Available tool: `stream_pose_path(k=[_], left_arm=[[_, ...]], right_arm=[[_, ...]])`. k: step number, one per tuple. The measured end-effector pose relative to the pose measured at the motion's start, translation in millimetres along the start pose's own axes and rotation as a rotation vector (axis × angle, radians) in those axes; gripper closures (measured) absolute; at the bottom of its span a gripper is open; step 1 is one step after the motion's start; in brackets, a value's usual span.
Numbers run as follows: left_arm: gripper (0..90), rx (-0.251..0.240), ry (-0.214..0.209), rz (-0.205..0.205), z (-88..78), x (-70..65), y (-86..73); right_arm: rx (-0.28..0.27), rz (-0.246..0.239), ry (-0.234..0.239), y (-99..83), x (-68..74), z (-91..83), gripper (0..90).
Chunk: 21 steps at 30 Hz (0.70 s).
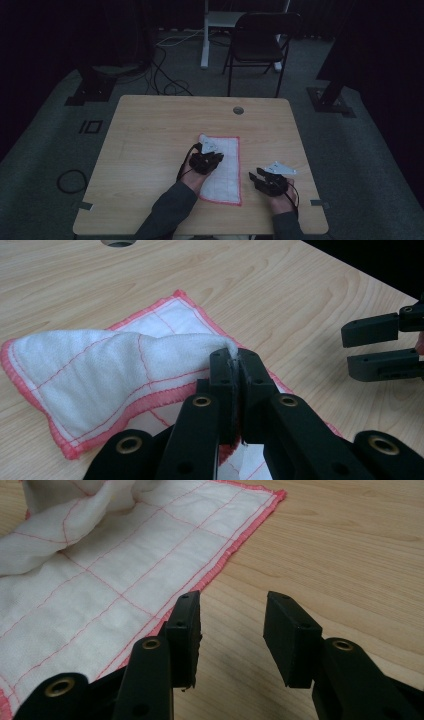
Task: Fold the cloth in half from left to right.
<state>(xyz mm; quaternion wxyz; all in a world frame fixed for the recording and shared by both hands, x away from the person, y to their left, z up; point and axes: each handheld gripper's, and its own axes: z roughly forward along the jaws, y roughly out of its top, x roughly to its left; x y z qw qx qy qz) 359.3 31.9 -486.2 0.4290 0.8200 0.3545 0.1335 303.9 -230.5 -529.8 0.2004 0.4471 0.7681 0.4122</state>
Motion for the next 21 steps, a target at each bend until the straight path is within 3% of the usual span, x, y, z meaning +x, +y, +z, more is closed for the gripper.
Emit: stream_pose_path(k=[21], left_arm=[[87.4,0.048,-0.013,0.049,20.1,-10.7,7.5]], right_arm=[[0.002,0.003,-0.001,-0.9,-1.3,0.0,58.5]])
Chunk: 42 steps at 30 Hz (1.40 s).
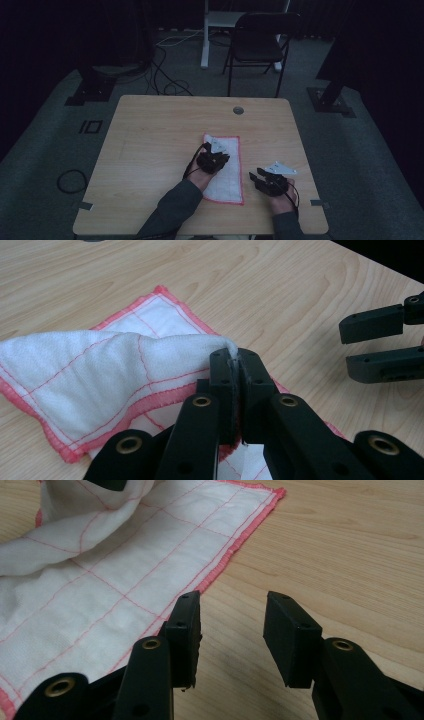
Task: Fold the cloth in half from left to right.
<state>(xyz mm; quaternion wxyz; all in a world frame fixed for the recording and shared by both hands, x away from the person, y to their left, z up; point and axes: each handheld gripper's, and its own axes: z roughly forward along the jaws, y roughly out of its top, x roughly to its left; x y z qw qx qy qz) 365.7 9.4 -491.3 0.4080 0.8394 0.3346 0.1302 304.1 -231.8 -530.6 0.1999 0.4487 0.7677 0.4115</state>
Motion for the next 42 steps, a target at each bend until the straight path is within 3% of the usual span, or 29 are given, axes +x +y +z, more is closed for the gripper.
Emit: stream_pose_path(k=[17,22,27,34,42], left_arm=[[86.0,0.088,-0.030,0.008,34.3,-7.7,-7.6],[68.2,0.086,-0.052,-0.011,36.2,-7.2,-7.5],[62.2,0.077,-0.060,0.006,26.0,-9.7,-2.4],[61.6,0.039,-0.080,0.023,3.7,-8.5,2.9],[61.1,-0.013,-0.064,0.022,-22.4,-0.9,1.1]], right_arm=[[0.004,0.000,0.002,-0.5,0.2,0.4,58.5],[0.004,-0.002,0.003,-0.5,0.4,0.5,58.5],[0.001,0.001,0.001,-0.5,-0.3,0.1,58.5],[0.001,0.000,0.000,-0.6,-0.3,0.1,58.5],[0.000,0.000,-0.001,-0.7,-0.4,0.0,58.5]])
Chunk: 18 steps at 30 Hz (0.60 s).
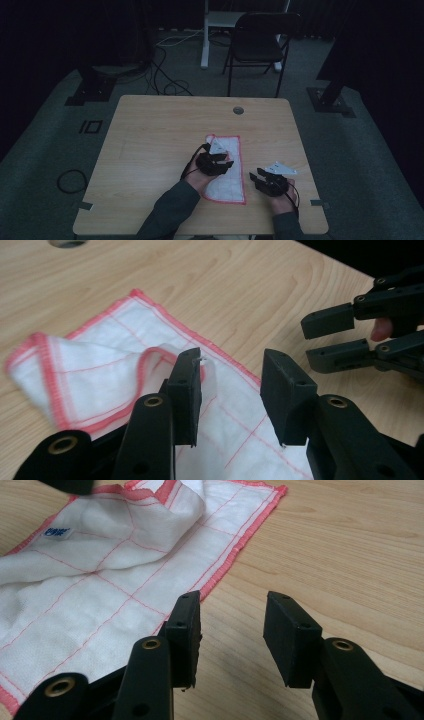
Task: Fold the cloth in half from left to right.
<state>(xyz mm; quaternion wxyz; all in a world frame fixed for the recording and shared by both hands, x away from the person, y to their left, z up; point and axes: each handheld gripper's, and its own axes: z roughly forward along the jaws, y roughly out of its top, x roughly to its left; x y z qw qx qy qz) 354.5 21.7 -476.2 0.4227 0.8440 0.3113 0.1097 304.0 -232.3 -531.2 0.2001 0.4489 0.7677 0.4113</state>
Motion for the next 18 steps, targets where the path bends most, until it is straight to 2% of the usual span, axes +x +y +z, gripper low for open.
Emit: stream_pose_path(k=[1,2,5,9,10,18], left_arm=[[61.3,-0.015,0.011,-0.015,-8.8,4.6,-2.4],[61.8,-0.015,0.011,-0.015,-8.8,4.6,-2.4],[62.3,-0.034,0.040,-0.039,-24.2,15.6,-9.3],[62.9,-0.040,0.054,-0.056,-30.1,21.3,-13.7],[63.1,-0.045,0.082,-0.081,-36.5,29.2,-21.1],[62.9,-0.025,0.131,-0.126,-36.0,48.2,-40.6]], right_arm=[[0.000,-0.001,0.000,0.0,0.0,0.1,58.5],[0.002,-0.001,0.000,0.0,0.2,0.1,58.5],[0.004,-0.001,0.002,0.0,0.9,0.6,58.5],[0.003,-0.001,0.001,0.0,1.2,0.7,58.5],[0.004,0.001,0.001,0.0,1.4,1.0,58.5],[0.004,0.001,0.001,-0.1,1.4,1.0,58.5]])
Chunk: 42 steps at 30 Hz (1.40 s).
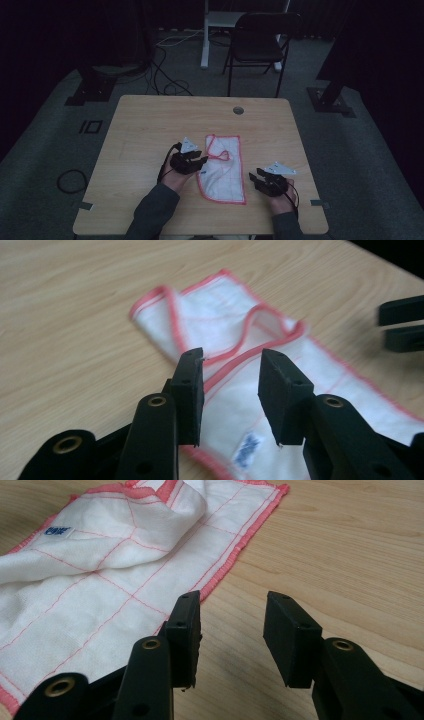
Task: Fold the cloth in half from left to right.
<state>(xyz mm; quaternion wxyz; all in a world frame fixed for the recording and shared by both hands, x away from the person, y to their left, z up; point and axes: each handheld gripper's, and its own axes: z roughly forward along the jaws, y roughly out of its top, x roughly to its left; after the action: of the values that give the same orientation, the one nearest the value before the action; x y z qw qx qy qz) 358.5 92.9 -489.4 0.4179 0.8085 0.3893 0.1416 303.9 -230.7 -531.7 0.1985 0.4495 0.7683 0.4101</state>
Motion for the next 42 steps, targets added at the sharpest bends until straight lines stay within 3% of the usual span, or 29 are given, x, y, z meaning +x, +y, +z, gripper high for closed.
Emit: stream_pose_path(k=[8,15,27,30,36,42], left_arm=[[58.6,0.037,0.019,-0.043,16.5,19.1,-19.6],[56.9,0.082,0.023,-0.067,26.6,24.7,-29.2],[61.6,0.119,0.055,-0.028,32.7,18.5,-33.9],[67.3,0.110,0.076,-0.014,32.2,16.3,-36.0],[87.3,0.122,0.060,0.002,33.2,10.0,-34.8],[89.8,0.090,0.035,-0.029,26.6,7.5,-31.6]], right_arm=[[0.000,0.001,0.000,0.0,-0.4,-0.5,58.5],[-0.007,0.004,-0.004,0.1,-0.9,-0.9,58.5],[-0.006,0.003,-0.004,0.1,-0.8,-0.9,58.5],[-0.005,0.003,-0.004,0.1,-0.6,-0.7,58.4],[-0.002,0.001,-0.004,0.0,-0.2,-0.3,58.4],[-0.005,0.004,-0.007,-0.2,-1.7,-0.6,58.4]])
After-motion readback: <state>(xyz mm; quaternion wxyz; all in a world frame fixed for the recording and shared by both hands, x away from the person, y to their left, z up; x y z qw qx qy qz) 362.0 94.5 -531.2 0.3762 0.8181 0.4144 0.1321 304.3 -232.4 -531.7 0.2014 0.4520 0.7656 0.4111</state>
